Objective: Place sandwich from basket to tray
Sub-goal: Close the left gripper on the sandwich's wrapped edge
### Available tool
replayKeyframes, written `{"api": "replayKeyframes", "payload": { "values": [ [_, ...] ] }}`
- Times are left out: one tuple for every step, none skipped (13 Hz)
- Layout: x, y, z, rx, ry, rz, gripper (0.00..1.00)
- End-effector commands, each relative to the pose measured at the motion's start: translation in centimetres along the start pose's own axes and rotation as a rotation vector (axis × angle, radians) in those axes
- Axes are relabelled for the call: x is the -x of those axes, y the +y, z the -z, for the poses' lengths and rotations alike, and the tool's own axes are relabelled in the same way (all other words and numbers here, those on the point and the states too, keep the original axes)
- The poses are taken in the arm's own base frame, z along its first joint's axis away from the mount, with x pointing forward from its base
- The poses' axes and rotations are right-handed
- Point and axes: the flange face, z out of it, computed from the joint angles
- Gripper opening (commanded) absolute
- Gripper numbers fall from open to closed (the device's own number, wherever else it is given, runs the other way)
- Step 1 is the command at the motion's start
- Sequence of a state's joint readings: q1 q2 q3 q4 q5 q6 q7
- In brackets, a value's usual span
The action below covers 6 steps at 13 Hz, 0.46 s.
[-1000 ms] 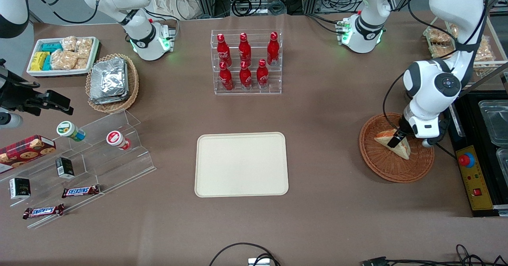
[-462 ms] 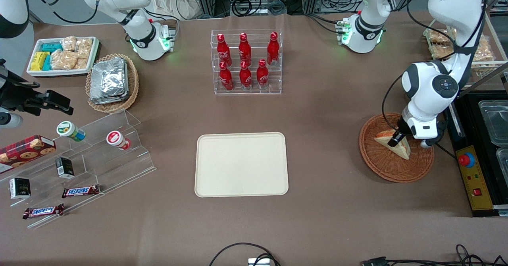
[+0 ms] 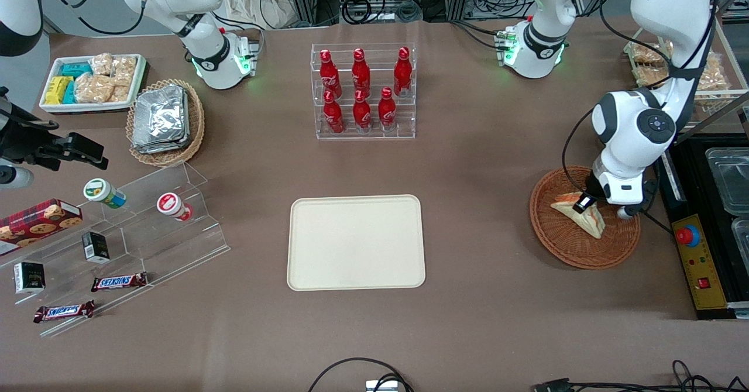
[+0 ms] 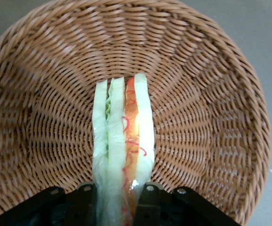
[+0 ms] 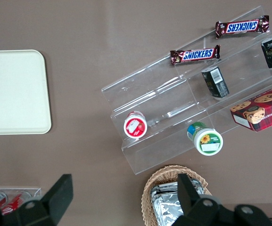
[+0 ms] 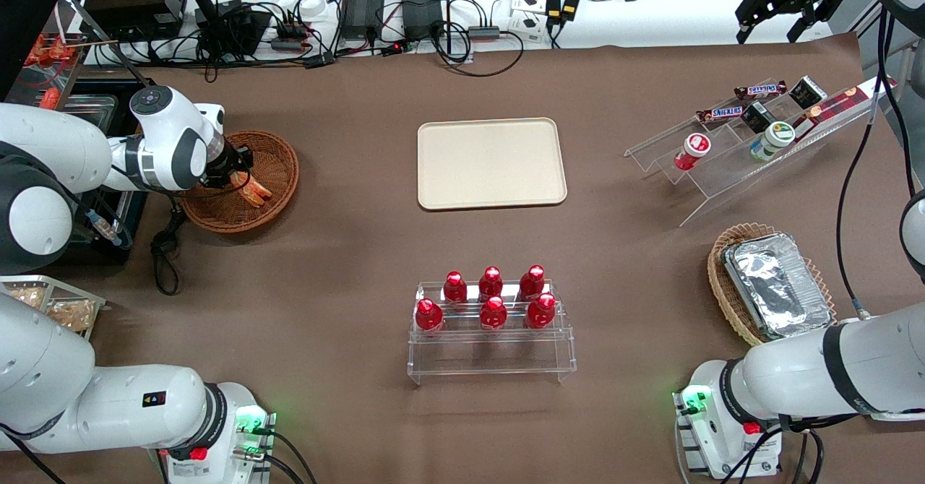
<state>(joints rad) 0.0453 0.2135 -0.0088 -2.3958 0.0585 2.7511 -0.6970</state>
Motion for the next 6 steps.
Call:
{"api": "replayKeyframes", "payload": {
  "values": [
    [0.0, 0.0, 2.8, -0.023, -0.02, -0.184, 0.06],
    [0.1, 0.2, 3.8, -0.021, -0.017, -0.285, 0.07],
    [0.1, 0.4, 4.3, -0.019, -0.015, -0.4, 0.08],
    [0.0, 0.5, 4.8, -0.013, -0.006, -0.483, 0.08],
    [-0.1, 0.6, 5.2, -0.01, 0.0, -0.54, 0.08],
    [-0.2, 0.8, 5.4, -0.007, 0.006, -0.587, 0.08]
  ]
}}
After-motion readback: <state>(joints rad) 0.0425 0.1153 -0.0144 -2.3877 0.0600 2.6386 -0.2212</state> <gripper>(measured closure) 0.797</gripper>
